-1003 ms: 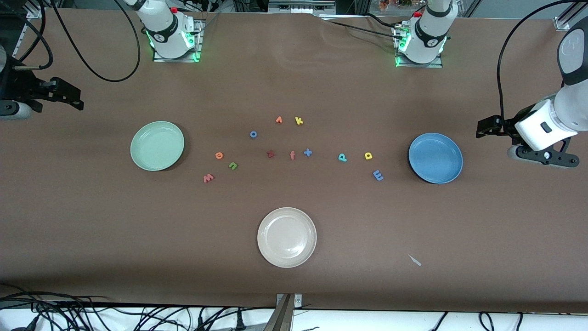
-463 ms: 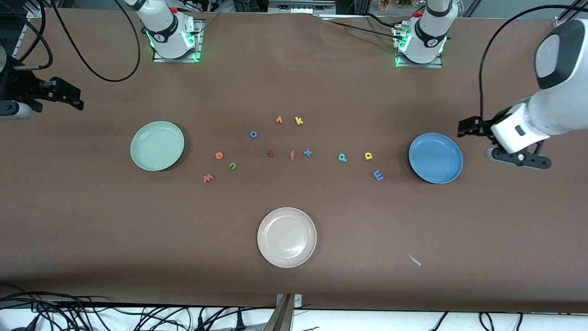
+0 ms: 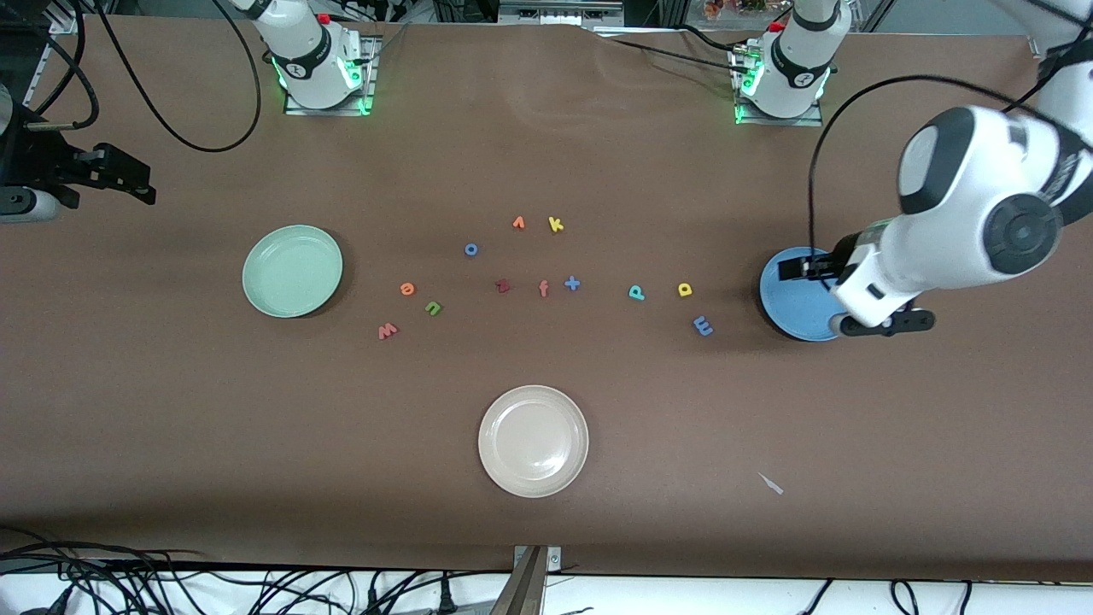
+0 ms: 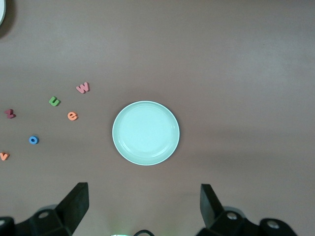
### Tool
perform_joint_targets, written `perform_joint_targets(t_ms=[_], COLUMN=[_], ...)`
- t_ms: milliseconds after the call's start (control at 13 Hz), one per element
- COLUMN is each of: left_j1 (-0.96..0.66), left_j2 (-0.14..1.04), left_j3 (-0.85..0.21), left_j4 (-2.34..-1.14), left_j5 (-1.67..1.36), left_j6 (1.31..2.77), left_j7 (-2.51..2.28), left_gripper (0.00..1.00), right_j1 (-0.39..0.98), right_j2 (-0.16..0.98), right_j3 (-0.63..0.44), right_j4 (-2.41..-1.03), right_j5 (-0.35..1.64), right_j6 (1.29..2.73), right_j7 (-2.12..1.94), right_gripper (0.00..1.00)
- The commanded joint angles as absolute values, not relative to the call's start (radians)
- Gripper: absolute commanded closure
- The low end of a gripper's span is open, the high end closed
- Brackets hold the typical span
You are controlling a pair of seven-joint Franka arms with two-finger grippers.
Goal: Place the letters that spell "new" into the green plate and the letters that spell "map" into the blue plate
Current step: 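Move the left gripper over the blue letter m beside the blue plate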
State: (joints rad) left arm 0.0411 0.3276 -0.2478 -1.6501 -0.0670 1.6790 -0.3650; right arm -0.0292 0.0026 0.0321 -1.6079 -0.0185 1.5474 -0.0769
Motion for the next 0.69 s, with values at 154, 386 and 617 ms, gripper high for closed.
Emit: perform_joint_targets(t_ms=[154, 386, 617], left_j1=[0.044, 0.037, 0.002], left_j2=[0.353, 0.36, 0.409], left_j3=[-0.278, -0.281, -0.281], left_j4=[-1.788, -1.873, -1.907], left_j5=[-0.097, -0.095, -0.094], left_j6=[1.846, 1.969, 2.115], left_j7=[-0.509, -0.56, -0.729], left_gripper=[0.0, 0.0, 0.0], right_j1=[-0.031, -0.031, -0.031], right_j2=[-0.011, -0.011, -0.011], right_j3=[0.037, 0.038, 0.038], right_j4=[-1.612, -1.612, -1.612], right_j5=[-0.015, -0.015, -0.015], right_j6=[1.531, 1.531, 1.531], right_j7=[-0.071, -0.072, -0.072], right_gripper=[0.0, 0.0, 0.0])
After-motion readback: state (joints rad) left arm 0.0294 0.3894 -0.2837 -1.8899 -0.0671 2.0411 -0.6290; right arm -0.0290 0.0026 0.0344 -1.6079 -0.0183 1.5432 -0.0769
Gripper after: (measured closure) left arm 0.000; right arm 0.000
